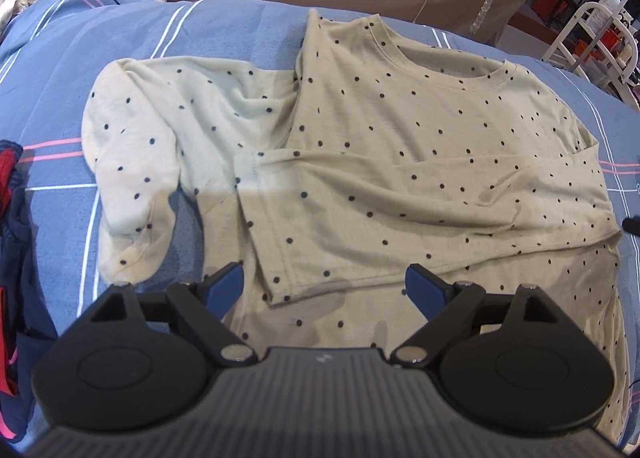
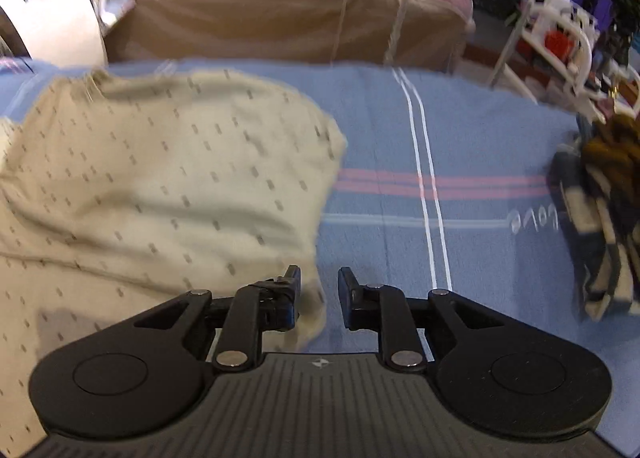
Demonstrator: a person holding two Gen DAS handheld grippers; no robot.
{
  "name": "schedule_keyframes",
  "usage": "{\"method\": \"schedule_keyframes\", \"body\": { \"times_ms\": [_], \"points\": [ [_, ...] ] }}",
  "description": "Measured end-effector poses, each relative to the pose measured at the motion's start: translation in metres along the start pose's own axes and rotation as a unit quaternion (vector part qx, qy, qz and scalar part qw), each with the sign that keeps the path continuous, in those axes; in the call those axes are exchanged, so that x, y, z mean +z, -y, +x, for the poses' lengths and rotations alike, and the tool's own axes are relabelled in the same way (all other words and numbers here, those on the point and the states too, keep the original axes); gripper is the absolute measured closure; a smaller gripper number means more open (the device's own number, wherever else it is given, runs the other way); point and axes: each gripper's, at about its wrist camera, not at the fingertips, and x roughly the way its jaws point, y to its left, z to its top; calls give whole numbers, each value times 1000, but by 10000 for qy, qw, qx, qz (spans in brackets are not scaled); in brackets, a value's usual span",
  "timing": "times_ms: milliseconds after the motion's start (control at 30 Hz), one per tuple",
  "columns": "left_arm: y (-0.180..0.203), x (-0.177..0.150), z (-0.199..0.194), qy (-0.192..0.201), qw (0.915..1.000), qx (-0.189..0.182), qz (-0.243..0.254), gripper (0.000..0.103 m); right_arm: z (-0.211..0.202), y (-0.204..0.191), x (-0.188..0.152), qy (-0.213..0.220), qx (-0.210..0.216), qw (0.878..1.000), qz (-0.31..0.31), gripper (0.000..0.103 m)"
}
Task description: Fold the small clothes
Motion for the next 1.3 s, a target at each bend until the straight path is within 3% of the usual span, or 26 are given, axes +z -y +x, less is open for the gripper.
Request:
{"method": "schedule_keyframes", "body": {
  "times_ms": [33, 100, 200, 233, 300, 367, 500, 600, 767, 933, 1067, 1167, 1233, 1300],
  "points": [
    [2, 2, 3, -39, 10000, 16, 30, 9, 1, -3, 3, 30, 35, 10000, -10, 59],
    [7, 4, 12, -182, 9997, 61, 121, 7, 7, -11, 7, -59, 167, 9998, -67, 58],
    [12, 3, 30, -499, 9983, 163, 255, 2, 23, -21, 4, -340, 319, 9987, -199, 45],
    [13, 1, 37, -596, 9974, 256, 303, 0, 30, -23, 0, -500, 291, 9981, -227, 37],
    [16, -3, 47, -747, 9947, 542, 460, 0, 40, -23, -7, -754, 247, 9966, -233, 33],
    [18, -7, 50, -681, 9938, 636, 615, 0, 40, -22, -10, -667, 292, 9972, -188, 28],
    [15, -8, 38, -536, 9957, 630, 429, 0, 34, -28, -5, -730, 218, 9967, -273, 26],
    [6, -16, 10, -7, 9980, 579, 268, 0, 13, -27, -5, -444, 447, 9980, 90, 0],
    [-41, -32, -28, 390, 9956, 496, -695, 0, -14, -36, -16, -425, 885, 9944, 396, 0],
    [-96, -48, -28, -41, 9867, 805, -1414, 0, -9, -47, -35, -1150, 1491, 9769, 1009, 0],
    [-125, -52, -37, 192, 9759, 483, -2121, 0, -5, -57, -45, -1585, 1618, 9664, 1217, 0],
    [-136, -47, -33, 328, 9665, -213, -2535, 0, 0, -65, -49, -1843, 1628, 9634, 1066, 0],
    [-134, -43, -25, 268, 9652, -133, -2599, 0, 4, -68, -55, -2034, 1466, 9628, 1013, 0],
    [-127, -37, -16, 196, 9706, 127, -2396, 0, 6, -69, -57, -2058, 1424, 9632, 980, 0]
  ]
}}
